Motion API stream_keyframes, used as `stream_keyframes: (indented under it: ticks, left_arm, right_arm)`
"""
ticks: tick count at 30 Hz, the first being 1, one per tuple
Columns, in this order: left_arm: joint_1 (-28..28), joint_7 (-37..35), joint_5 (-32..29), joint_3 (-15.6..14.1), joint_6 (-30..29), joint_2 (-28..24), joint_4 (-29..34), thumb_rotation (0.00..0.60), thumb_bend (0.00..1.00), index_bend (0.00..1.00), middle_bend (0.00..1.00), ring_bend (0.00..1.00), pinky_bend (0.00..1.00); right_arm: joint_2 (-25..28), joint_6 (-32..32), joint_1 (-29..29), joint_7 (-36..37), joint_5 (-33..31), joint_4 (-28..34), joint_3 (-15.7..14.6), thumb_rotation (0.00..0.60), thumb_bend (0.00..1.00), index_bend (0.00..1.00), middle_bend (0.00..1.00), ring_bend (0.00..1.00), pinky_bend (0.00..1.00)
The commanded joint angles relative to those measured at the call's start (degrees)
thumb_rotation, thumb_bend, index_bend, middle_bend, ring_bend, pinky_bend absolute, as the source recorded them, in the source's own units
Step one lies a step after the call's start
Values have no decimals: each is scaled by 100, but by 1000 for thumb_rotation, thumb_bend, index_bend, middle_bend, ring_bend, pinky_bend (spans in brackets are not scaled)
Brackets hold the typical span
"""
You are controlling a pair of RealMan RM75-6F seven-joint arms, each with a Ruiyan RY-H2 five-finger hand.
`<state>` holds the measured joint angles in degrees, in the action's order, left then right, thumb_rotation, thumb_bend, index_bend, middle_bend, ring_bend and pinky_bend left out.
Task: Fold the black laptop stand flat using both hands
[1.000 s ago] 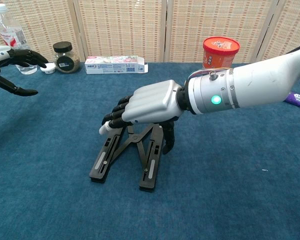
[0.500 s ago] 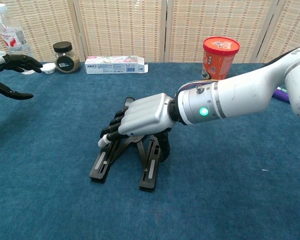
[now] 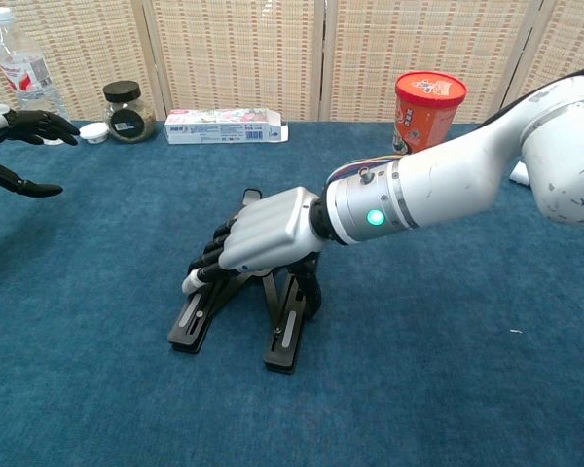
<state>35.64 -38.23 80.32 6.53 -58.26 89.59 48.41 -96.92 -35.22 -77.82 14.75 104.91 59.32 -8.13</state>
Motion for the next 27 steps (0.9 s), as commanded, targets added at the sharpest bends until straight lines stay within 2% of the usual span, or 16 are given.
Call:
stream_keyframes:
  ticks: [1, 6, 16, 23, 27]
  left_arm:
    - [-8, -13, 5, 6, 1, 8, -14, 600, 172, 183, 196, 112, 73]
    - [-20, -38, 25, 11, -3, 11, -33, 600, 172, 183, 195, 112, 74]
    - [-34, -67, 85, 8, -36, 30, -40, 600, 172, 183, 196, 112, 74]
    - [-37, -77, 114, 8, -53, 37, -32, 600, 172, 183, 196, 112, 74]
    - [-38, -76, 134, 2, -62, 35, -21, 600, 172, 182, 195, 111, 74]
  right_arm:
    - [-18, -15, -26, 37, -3, -18, -18, 600, 0, 0, 0, 0, 0]
    - [-44, -12, -52, 68, -38, -66, -48, 600, 0, 0, 22, 0, 0]
    - [-81, -56, -81, 181, -106, -181, -91, 600, 2, 0, 193, 0, 0]
    - [-98, -177, -84, 275, -85, -277, -140, 600, 77, 0, 278, 0, 0]
    - [-118, -276, -60, 337, -72, -351, -170, 600, 159, 0, 338, 0, 0]
